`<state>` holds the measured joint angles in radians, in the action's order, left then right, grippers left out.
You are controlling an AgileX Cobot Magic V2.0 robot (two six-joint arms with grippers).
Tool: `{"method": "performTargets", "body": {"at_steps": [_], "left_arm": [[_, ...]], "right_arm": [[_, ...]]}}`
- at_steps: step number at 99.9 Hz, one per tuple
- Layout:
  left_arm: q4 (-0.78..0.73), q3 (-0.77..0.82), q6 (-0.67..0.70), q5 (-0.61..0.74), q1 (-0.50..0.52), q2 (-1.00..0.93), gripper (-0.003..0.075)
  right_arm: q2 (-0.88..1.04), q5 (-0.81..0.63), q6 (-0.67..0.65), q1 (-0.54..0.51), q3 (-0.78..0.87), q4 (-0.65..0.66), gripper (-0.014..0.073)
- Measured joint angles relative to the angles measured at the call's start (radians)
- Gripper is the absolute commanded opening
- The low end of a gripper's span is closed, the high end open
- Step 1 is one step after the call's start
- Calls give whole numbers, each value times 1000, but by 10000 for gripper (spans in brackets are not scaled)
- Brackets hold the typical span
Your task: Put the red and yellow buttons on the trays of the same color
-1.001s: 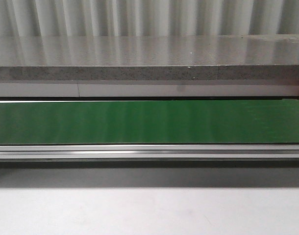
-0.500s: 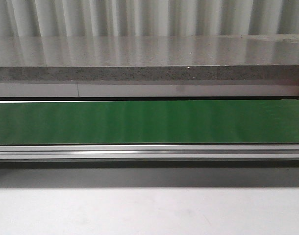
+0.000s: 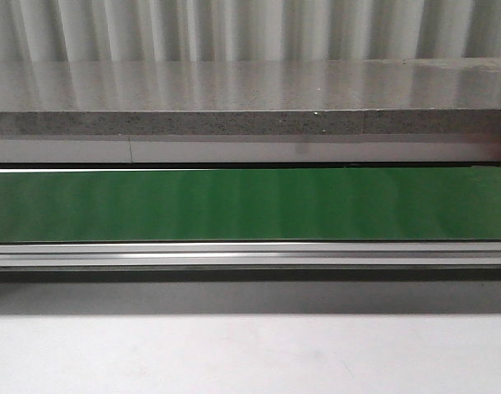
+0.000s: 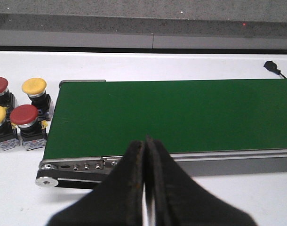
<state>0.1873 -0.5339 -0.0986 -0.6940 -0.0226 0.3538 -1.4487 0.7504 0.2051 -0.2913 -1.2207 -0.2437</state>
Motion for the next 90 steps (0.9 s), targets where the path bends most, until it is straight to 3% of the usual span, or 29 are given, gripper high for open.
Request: {"method": "performTargets", "body": {"at_steps": [55,90], "left_arm": [[0,0,0,0,0,0,-20],[0,0,0,0,0,0,-20]], "right_arm": [[377,-99,37,254,285,40,-63],[663,-138,43,324,494,40,-67]]}}
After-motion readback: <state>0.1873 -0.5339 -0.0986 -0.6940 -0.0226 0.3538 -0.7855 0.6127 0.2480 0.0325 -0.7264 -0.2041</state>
